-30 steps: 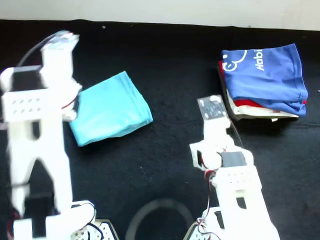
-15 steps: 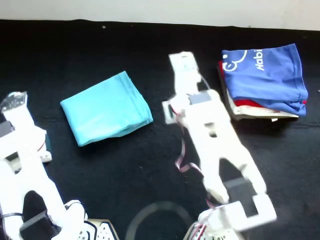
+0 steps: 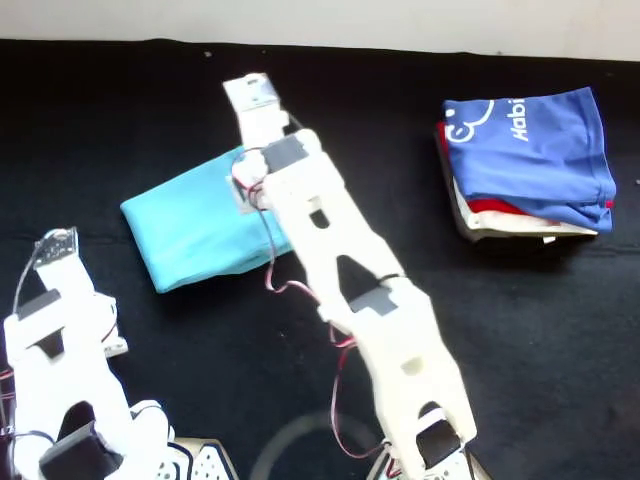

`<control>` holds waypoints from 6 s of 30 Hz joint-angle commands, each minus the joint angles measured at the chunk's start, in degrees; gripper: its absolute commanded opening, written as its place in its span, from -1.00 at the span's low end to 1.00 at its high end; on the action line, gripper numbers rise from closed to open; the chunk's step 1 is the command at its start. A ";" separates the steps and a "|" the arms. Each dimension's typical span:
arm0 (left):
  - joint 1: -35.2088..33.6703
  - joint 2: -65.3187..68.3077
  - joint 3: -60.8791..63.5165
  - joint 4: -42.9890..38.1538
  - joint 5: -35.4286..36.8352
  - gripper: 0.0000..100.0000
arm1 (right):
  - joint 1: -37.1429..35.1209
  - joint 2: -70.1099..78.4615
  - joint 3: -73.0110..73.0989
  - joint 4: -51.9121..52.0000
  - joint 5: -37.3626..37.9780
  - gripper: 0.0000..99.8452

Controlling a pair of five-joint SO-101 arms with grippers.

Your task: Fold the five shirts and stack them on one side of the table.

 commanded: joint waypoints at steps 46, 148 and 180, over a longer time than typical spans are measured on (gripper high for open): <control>-0.57 -1.54 1.19 -1.67 -0.35 -0.97 | 7.52 25.01 -38.29 15.69 -0.70 -0.99; -0.22 -2.07 2.59 -3.34 -0.35 -0.98 | 56.75 -1.63 -16.04 -12.97 48.53 -0.99; -0.22 -2.07 2.68 -3.34 -0.35 -0.98 | 56.22 -0.57 -30.11 -12.62 36.92 -0.90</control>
